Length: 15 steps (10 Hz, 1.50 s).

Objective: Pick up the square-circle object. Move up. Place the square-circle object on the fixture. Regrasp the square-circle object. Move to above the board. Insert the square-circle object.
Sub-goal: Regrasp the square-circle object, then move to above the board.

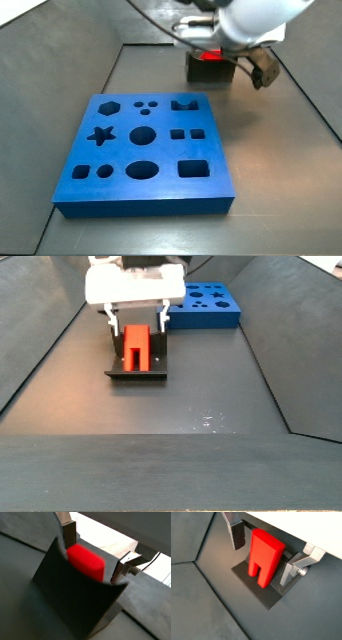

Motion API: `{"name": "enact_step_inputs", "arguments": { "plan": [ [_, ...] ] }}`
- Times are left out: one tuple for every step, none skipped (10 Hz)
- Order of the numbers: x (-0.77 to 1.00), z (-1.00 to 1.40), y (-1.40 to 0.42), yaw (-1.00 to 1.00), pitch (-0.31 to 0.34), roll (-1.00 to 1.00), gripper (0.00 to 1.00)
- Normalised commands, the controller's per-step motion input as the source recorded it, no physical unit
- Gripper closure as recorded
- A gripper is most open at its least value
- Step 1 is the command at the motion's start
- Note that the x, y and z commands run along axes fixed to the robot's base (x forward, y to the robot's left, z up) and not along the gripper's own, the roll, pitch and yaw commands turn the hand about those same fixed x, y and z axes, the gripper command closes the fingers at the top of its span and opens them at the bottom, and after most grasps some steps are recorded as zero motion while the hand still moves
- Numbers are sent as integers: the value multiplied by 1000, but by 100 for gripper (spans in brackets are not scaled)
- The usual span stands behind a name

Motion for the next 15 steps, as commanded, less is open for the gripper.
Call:
{"name": "enact_step_inputs", "arguments": {
  "plan": [
    [77, -333, 5, -12, -23, 62, 0],
    [76, -240, 4, -9, -15, 64, 0],
    [12, -175, -13, -9, 3, 59, 0],
    [13, -175, -13, -6, 2, 58, 0],
    [13, -175, -13, -4, 2, 58, 0],
    [13, -174, -12, -1, 2, 58, 0],
    [0, 0, 0, 0, 0, 0, 100],
    [-27, 1000, 23, 440, 67, -304, 100],
    [-29, 1000, 21, 422, 57, -304, 100],
    [-27, 1000, 20, 345, -10, -236, 100],
    [-25, 1000, 17, 275, -83, -150, 100],
    [-28, 1000, 15, 182, -142, -69, 100],
    [-30, 1000, 15, 117, -165, -48, 100],
    [-34, 1000, 16, 62, -167, -39, 100],
    [-38, 1000, 14, 12, -153, -33, 100]
  ]
}}
